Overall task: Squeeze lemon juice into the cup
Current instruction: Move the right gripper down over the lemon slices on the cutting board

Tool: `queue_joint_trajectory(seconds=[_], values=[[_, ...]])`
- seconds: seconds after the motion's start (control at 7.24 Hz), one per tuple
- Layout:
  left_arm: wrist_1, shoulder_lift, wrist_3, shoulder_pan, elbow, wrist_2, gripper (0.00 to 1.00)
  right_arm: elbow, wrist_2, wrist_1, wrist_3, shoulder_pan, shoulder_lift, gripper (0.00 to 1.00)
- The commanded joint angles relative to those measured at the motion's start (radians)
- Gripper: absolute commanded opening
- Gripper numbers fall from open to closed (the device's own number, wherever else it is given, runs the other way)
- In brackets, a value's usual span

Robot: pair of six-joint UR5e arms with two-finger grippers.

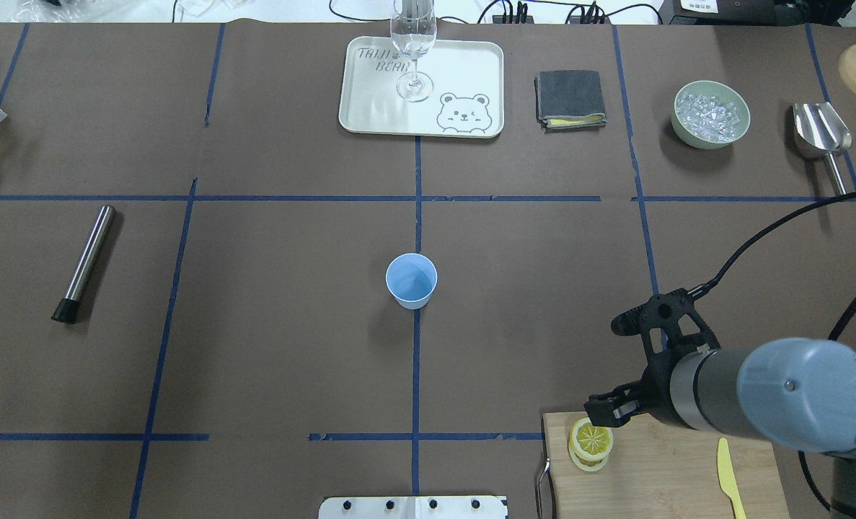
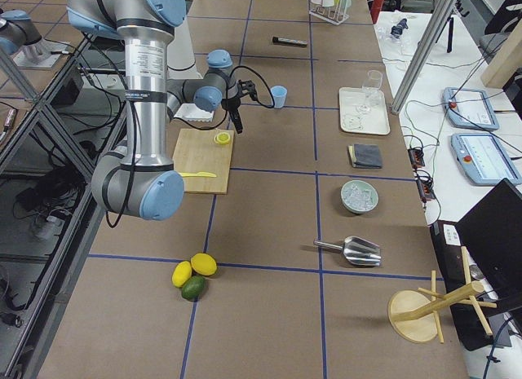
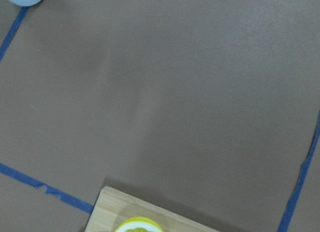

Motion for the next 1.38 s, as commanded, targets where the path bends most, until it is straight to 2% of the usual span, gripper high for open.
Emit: queue_joint_trajectory(seconds=[0.0,0.14,0.83,1.1,1.24], values=[[-0.001,0.0,0.0,0.001,-0.004,-0.002,1.0,-0.05,-0.126,0.003,0.037,-0.139,0.038,1.0],[-0.002,-0.001,0.0,0.001,-0.004,-0.002,1.0,-0.08,-0.147,0.003,0.043,-0.156,0.071,1.0],[-0.001,0.0,0.0,0.001,-0.002,-0.002,1.0,-0.114,-0.143,0.012,0.033,-0.169,0.053,1.0],[0.001,0.002,0.0,0.001,-0.001,-0.002,1.0,-0.158,-0.135,0.15,0.028,-0.167,0.006,1.0],[0.001,0.003,0.0,0.002,-0.001,-0.002,1.0,-0.16,-0.137,0.152,0.028,-0.167,0.0,1.0]])
